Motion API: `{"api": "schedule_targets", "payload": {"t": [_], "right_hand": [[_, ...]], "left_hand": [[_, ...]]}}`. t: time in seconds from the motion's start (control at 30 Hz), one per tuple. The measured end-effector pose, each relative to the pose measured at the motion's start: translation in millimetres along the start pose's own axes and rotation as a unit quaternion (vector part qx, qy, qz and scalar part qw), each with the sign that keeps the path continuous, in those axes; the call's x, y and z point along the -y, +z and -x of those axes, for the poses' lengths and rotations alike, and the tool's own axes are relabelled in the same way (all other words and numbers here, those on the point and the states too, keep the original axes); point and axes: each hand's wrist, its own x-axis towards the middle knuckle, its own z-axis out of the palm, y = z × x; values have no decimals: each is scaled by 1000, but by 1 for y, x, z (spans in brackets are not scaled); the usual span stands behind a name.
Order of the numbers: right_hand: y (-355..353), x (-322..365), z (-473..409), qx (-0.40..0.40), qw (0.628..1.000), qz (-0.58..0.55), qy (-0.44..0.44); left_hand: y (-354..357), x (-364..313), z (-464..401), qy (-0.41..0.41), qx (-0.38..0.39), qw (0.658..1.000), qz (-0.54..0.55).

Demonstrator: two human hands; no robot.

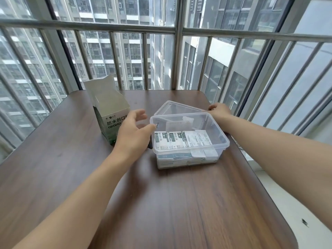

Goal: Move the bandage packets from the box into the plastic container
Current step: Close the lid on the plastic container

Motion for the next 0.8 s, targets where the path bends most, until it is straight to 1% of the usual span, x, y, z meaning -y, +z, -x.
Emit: {"api": "schedule_targets", "payload": {"t": [0.07, 0.1, 0.17, 0.23, 0.3, 0.33, 0.37, 0.4, 0.43, 0.47, 0.5, 0.53, 0.57, 0.6, 0.63, 0.7, 0.73, 0.8], "right_hand": [[-4, -7, -5, -39, 998, 53, -21], [-8, -10, -7, -46, 994, 88, -35], [-15, -10, -8, -40, 992, 116, -41], [-21, -12, -8, -41, 990, 133, -29], [-27, -16, -8, -44, 992, 119, 2], [-32, -17, -5, -50, 995, 78, 24], [-37, -18, -5, -57, 997, 9, 50], [-45, -16, -3, -71, 991, -80, 79], [-57, -13, -1, -91, 975, -180, 95], [-70, -6, 5, -109, 950, -275, 97], [-83, 3, 10, -123, 924, -351, 90], [-95, 12, 18, -125, 905, -399, 83], [-107, 21, 28, -108, 895, -427, 77], [-116, 29, 40, -68, 895, -436, 70], [-122, 37, 52, -11, 904, -424, 60], [-124, 51, 78, 98, 931, -350, 37], [-122, 57, 90, 134, 943, -304, 28], [-114, 63, 106, 177, 957, -230, 16]], "left_hand": [[2, 1, -1, -7, -18, 1000, 19], [2, 1, 0, -8, -24, 999, 19], [2, 0, 1, -13, -30, 999, 22], [3, -1, 2, -11, -34, 999, 15], [3, -1, 3, -8, -38, 999, 5], [4, -1, 4, -9, -36, 999, 1], [4, -1, 5, -15, -33, 999, -1], [5, 0, 6, -20, -30, 999, -5], [5, 1, 7, -25, -25, 999, -12], [5, 1, 9, -28, -22, 999, -21], [6, 2, 10, -31, -20, 999, -27], [6, 2, 11, -33, -19, 999, -29], [6, 2, 12, -34, -18, 999, -29], [6, 1, 13, -34, -17, 999, -29], [5, 0, 12, -35, -15, 999, -29], [3, -1, 12, -36, -11, 999, -28], [3, -1, 10, -37, -8, 999, -26], [1, -2, 9, -34, -6, 999, -22]]}}
